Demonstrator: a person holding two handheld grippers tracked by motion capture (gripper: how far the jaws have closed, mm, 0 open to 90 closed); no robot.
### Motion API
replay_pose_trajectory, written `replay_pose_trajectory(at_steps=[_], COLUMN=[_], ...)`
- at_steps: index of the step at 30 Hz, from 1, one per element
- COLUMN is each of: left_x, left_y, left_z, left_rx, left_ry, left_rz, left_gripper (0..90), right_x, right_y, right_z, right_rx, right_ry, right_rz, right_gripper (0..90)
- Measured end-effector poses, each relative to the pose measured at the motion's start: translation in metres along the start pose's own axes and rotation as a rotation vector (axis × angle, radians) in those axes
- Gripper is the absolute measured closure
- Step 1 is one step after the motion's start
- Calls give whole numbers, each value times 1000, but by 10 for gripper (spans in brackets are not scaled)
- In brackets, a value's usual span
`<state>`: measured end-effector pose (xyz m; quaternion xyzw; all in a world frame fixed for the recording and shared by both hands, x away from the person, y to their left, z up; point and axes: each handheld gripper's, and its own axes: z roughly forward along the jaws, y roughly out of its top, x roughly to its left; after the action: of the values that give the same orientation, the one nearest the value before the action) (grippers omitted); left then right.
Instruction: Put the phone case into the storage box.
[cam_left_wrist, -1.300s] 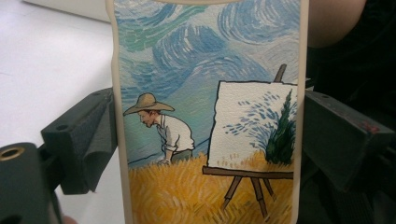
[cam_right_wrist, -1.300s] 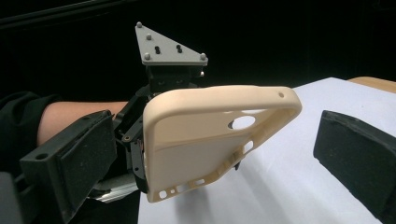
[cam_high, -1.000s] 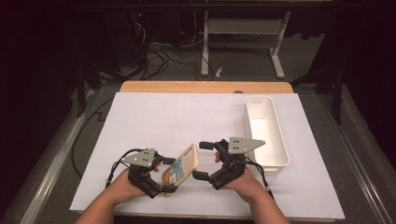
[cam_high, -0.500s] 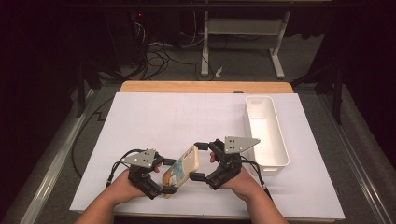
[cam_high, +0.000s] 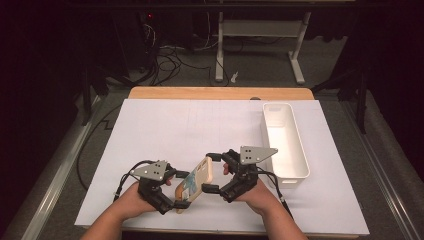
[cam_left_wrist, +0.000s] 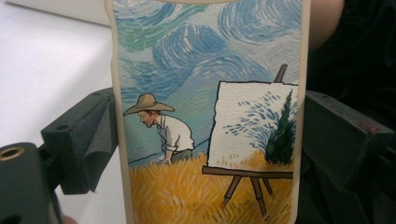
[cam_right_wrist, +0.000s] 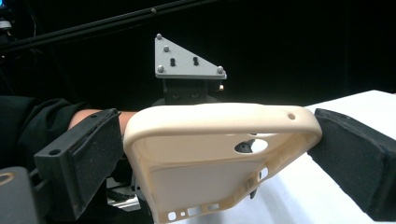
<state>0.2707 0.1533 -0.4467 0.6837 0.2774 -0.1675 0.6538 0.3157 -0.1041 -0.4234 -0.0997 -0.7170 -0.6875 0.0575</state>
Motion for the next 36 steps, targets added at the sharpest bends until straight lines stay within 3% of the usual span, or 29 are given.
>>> replay_pose_trajectory(at_steps=[18, 36], left_x=[-1, -1], left_y=[-2, -3], left_z=[2, 3], left_rx=[7, 6], left_ry=[-9, 3], left_rz=[4, 14], left_gripper=[115, 115], right_x=[1, 3], right_y=[0, -1], right_z=[1, 1], right_rx=[-15, -15], right_ry=[14, -11], right_rz=[4, 8], right_gripper=[72, 118])
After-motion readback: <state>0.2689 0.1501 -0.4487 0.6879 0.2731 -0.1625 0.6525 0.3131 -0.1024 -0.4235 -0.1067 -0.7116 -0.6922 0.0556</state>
